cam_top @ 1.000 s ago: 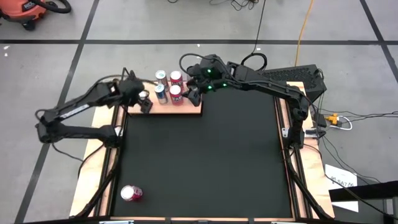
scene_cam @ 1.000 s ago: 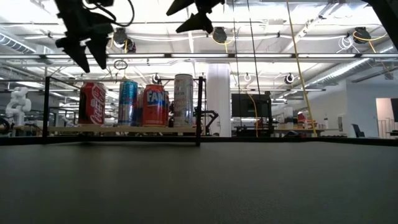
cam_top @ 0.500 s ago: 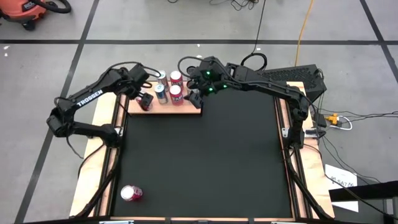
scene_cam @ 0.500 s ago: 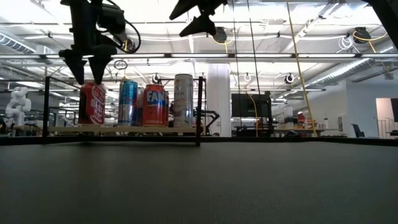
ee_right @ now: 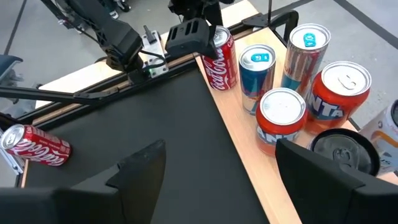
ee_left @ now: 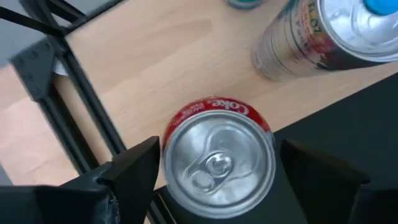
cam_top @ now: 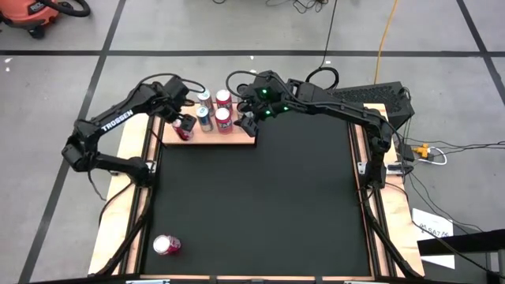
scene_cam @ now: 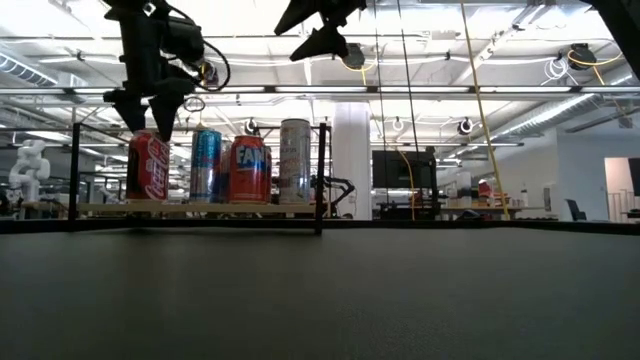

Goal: Place canned beverage on shelf
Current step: Put the top red-white soda can on the shelf

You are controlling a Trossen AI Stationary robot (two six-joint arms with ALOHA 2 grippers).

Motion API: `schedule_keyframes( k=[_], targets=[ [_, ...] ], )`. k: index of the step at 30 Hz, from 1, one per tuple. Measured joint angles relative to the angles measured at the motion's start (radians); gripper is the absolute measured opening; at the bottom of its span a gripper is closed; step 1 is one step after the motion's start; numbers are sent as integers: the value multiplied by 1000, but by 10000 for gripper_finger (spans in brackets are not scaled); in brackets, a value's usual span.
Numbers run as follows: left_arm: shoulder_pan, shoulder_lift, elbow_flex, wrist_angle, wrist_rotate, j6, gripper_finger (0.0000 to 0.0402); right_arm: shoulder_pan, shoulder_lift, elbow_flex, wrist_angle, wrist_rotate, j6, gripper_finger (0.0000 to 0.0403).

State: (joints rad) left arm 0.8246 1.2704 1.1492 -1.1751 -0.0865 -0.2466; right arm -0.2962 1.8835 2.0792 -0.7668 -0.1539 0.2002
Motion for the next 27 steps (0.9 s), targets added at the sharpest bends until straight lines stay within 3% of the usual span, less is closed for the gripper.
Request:
schedule_keyframes(
  k=[11,21,27],
  targets=[
    [7,29,3,1,8,53,282,0,0,1,-54,0,-7,288],
    [13,30,0,99,-47,426,278,0,-1,1,-60,-3,-11,288],
    [71,43,-2,172,-52,571,278,0,-1,1,-92,-3,-11,288]
  ],
)
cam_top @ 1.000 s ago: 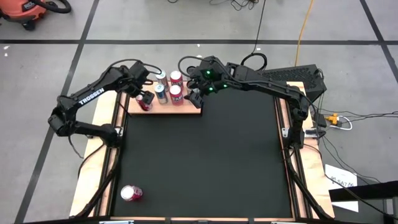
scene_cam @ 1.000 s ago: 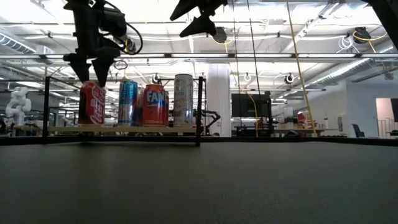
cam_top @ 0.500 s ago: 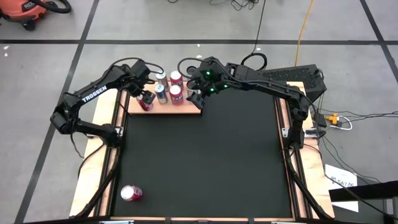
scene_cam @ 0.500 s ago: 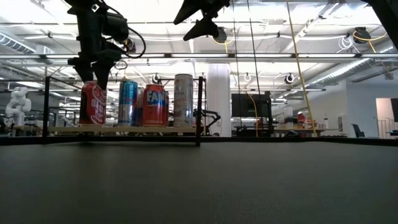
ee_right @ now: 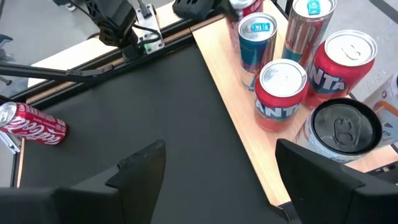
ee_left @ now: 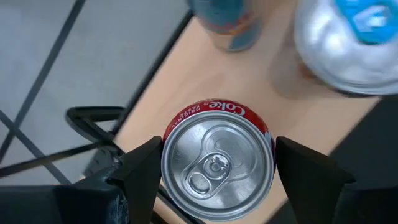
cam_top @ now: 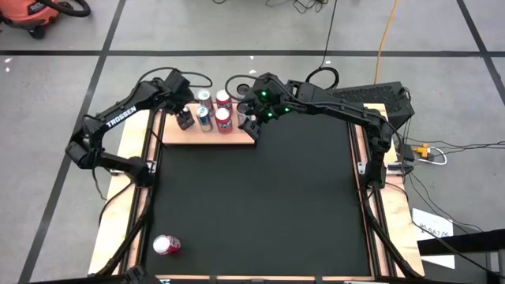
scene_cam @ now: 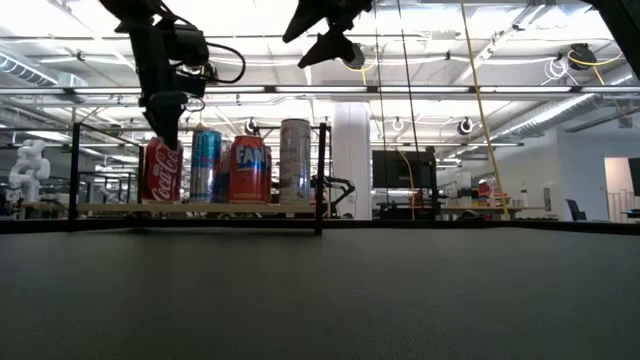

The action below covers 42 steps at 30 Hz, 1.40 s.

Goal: Place canned beverage on shelf
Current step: Put the top red-white soda can on the shelf

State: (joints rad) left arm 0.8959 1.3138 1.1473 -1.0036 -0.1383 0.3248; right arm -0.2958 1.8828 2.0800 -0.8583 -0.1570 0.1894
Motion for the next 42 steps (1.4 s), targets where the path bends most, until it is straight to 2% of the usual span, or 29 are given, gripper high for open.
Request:
schedule_keyframes(
  k=[7,13,29,38,42],
  targets=[
    [80,23,1,68,11,83,278,0,0,0,-8,2,-1,288],
    [130,45,3,129,97,82,278,-6,0,0,-13,3,-11,288],
    [141,43,5,102,82,32,278,-30,0,0,-35,3,-18,288],
    [141,48,44,63,79,178,278,-30,0,0,-41,0,-18,288],
    [141,48,56,69,72,190,278,-30,0,0,-46,0,-18,288]
  ],
)
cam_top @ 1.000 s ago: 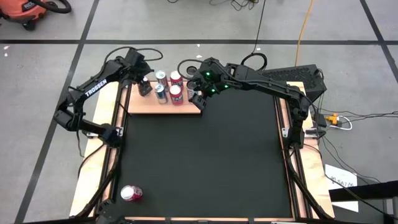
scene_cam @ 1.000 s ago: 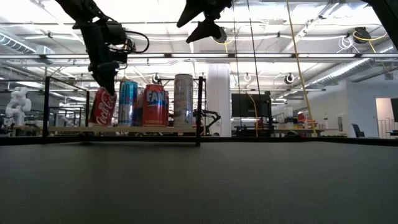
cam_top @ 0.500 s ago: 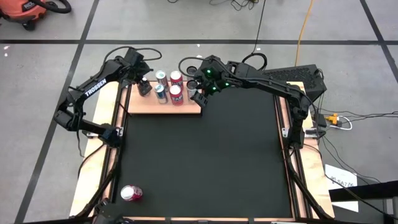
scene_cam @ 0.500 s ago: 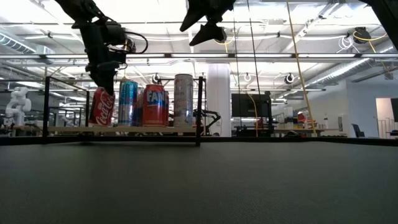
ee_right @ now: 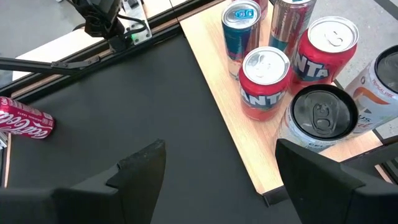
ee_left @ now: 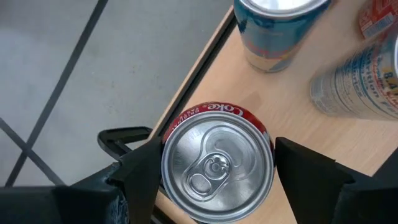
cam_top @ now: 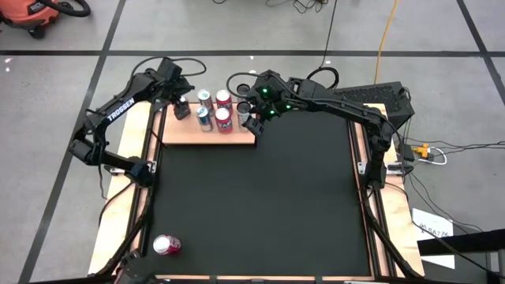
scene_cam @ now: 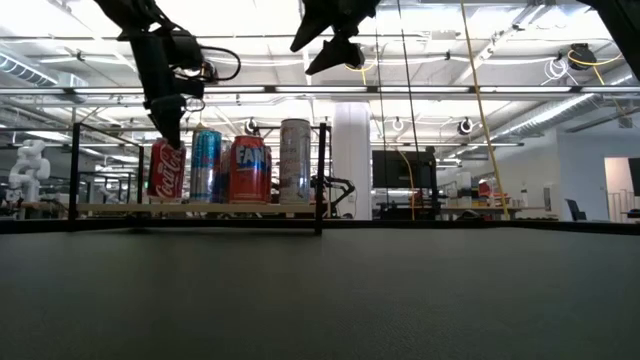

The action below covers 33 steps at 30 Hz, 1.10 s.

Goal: Place canned beverage on shelf
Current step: Put the top red-white soda can on the shelf

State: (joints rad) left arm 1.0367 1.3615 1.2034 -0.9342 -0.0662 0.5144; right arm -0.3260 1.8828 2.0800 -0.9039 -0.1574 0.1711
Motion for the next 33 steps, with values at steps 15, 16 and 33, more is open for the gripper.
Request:
schedule_keyframes(
  k=[15,16,33],
  targets=[
    [5,20,4,9,69,18,278,0,0,0,0,-1,0,288],
    [6,25,3,9,69,19,278,0,0,0,0,0,1,288],
    [5,44,0,3,16,-35,307,6,0,0,-15,-2,18,288]
  ],
)
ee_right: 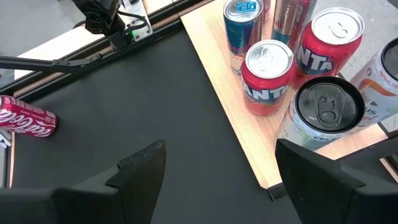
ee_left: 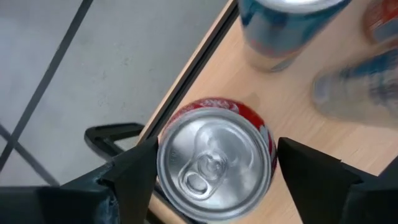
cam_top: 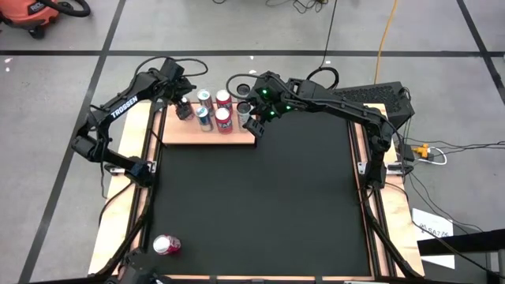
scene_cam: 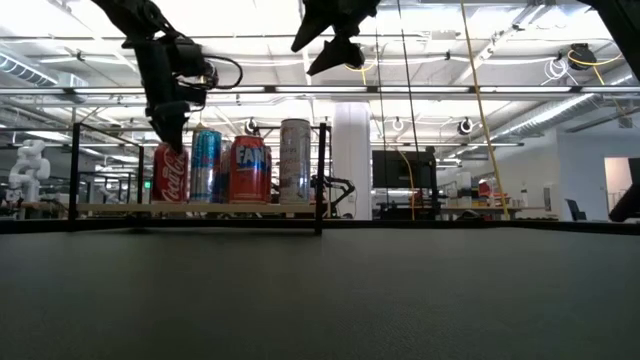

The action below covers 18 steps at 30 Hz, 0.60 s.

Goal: Place canned beverage on shelf
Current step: Put the top red-white soda can on the shelf, then put the red-white soda can aligned with the other red-white soda can on the shelf

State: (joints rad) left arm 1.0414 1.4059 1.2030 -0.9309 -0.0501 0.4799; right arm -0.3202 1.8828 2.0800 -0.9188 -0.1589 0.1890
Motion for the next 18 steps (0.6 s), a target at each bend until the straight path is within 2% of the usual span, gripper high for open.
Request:
schedule_keyframes(
  k=[6,10,18],
  targets=[
    [1,-1,6,-39,-54,0,356,0,0,0,0,0,8,288],
    [1,-2,64,-101,-60,-1,382,0,0,0,1,0,17,288],
    [-17,-42,227,-254,-60,-81,393,1,0,0,2,0,54,288]
  ],
)
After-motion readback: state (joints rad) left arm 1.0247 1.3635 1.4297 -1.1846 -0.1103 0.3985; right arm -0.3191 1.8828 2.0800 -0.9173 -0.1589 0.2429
